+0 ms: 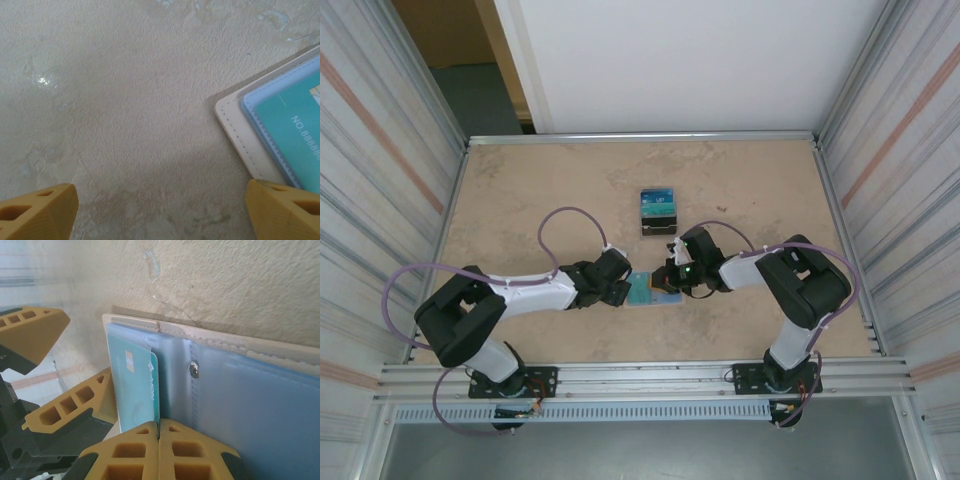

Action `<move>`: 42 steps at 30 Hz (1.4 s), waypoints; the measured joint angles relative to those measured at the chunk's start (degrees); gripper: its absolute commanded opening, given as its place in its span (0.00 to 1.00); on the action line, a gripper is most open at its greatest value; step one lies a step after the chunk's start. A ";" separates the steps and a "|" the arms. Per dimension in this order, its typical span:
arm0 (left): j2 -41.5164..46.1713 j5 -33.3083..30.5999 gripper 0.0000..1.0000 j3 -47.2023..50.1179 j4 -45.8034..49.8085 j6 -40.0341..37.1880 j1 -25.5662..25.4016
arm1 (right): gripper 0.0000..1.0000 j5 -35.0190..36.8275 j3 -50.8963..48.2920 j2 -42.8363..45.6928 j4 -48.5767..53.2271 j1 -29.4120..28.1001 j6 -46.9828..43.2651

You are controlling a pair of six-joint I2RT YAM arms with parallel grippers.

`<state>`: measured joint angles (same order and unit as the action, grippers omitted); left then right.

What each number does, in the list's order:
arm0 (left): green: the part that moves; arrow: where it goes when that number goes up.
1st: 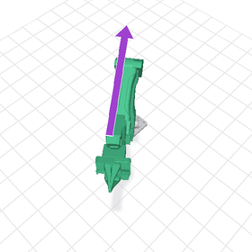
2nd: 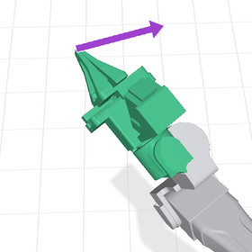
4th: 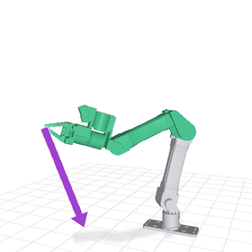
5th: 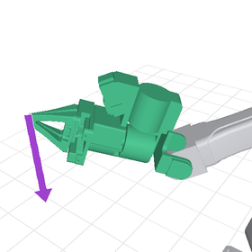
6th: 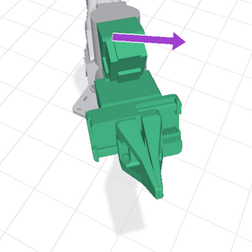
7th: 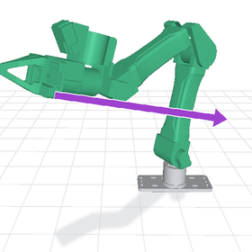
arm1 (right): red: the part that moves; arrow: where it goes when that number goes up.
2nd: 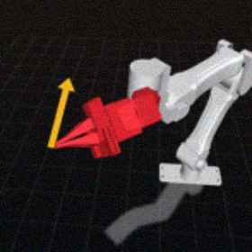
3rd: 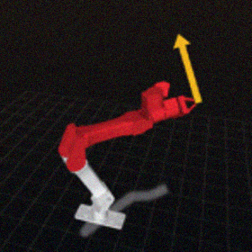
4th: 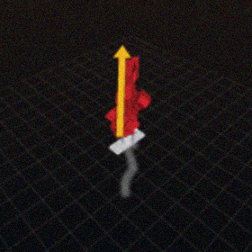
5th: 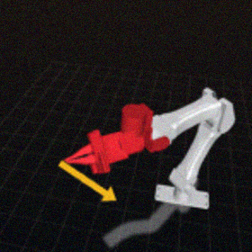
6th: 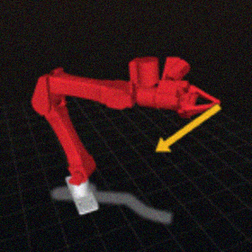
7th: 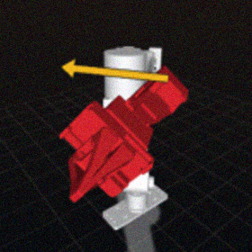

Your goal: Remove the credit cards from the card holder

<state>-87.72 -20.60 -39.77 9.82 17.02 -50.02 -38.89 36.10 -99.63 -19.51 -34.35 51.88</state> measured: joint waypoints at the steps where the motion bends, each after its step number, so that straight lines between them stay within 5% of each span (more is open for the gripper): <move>1: 0.00 0.00 0.88 0.00 0.02 0.00 0.00 | 0.03 0.02 0.00 0.00 0.02 0.04 0.00; 13: 3.63 -0.98 0.98 -1.44 0.98 -0.04 0.00 | 0.03 0.04 0.00 0.07 0.63 0.26 0.00; 42: -1.62 0.11 0.99 -2.99 -3.21 -6.25 -0.26 | 0.10 0.20 0.55 0.35 2.03 -0.17 0.02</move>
<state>-89.34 -20.49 -42.76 6.61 10.76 -50.28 -38.70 36.64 -99.29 -17.47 -34.52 51.90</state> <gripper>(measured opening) 0.986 0.103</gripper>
